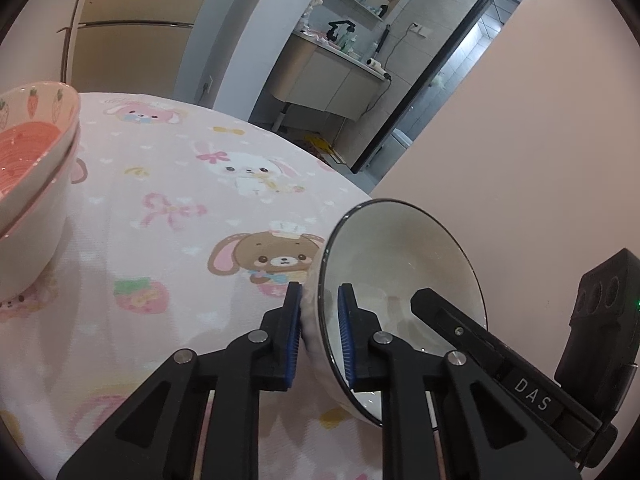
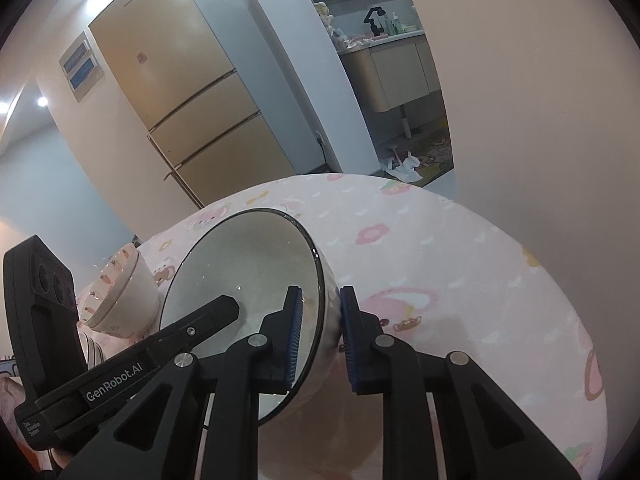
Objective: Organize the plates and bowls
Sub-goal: 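Lift the white bowl with both tools and carry it over the pink bowls, then lower the white bowl into the nested pink bowls with both tools, then open both tools and regrip the stacked bowls at their rims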
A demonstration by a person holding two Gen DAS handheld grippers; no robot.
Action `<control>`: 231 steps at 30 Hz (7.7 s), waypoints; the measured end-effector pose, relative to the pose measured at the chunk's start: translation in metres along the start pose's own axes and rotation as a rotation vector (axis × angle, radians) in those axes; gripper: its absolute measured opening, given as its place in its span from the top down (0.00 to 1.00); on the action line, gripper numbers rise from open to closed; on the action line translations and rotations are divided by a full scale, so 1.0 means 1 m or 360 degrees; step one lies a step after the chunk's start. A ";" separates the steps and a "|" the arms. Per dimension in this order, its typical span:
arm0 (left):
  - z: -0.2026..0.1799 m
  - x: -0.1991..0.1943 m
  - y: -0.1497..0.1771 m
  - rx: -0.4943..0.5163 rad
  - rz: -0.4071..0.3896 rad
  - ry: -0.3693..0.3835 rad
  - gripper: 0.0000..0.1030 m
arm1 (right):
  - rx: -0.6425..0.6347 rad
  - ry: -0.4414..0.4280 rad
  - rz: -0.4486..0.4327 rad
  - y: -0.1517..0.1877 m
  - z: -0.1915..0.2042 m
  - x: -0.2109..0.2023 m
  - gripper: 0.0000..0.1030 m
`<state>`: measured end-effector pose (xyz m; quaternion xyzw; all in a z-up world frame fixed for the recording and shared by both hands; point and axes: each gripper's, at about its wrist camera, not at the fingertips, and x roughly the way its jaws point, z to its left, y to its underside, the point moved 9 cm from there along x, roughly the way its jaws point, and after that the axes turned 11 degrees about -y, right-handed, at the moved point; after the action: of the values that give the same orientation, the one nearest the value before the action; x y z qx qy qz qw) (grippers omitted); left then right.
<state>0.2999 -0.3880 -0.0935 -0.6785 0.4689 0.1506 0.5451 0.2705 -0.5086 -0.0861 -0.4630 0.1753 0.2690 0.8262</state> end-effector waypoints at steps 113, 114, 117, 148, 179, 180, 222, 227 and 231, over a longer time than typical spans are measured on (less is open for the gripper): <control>0.178 -0.099 -0.069 0.0092 0.0153 -0.0713 0.82 | -0.0056 -0.0229 0.0364 -0.014 0.211 0.130 0.83; 0.179 -0.097 -0.068 0.0083 0.0161 -0.0708 0.82 | -0.0056 -0.0224 0.0370 -0.014 0.210 0.131 0.83; 0.180 -0.092 -0.066 0.0074 0.0178 -0.0693 0.82 | -0.0096 -0.0176 0.0355 -0.014 0.209 0.133 0.83; 0.174 -0.086 -0.071 0.0189 0.0020 -0.0766 0.82 | -0.0322 0.0019 0.0238 -0.021 0.211 0.128 0.82; 0.191 -0.089 -0.071 0.0271 0.0057 -0.0940 0.92 | -0.0413 0.0027 0.0217 -0.023 0.223 0.125 0.85; 0.192 -0.088 -0.071 0.0279 0.0054 -0.0956 0.92 | -0.0406 0.0038 0.0219 -0.022 0.221 0.127 0.86; 0.193 -0.105 -0.084 0.0185 -0.0005 -0.0807 0.98 | -0.0296 -0.0081 0.0282 -0.031 0.213 0.118 0.89; 0.183 -0.129 -0.098 0.0266 -0.0229 -0.0861 0.86 | -0.0301 -0.0071 0.0278 -0.031 0.214 0.117 0.89; 0.177 -0.143 -0.107 0.0242 -0.0334 -0.0793 0.24 | -0.0290 -0.0077 0.0262 -0.034 0.214 0.114 0.89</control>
<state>0.3661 -0.1682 0.0086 -0.6225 0.2577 0.2198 0.7056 0.3901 -0.3073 -0.0155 -0.5134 0.1675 0.3618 0.7599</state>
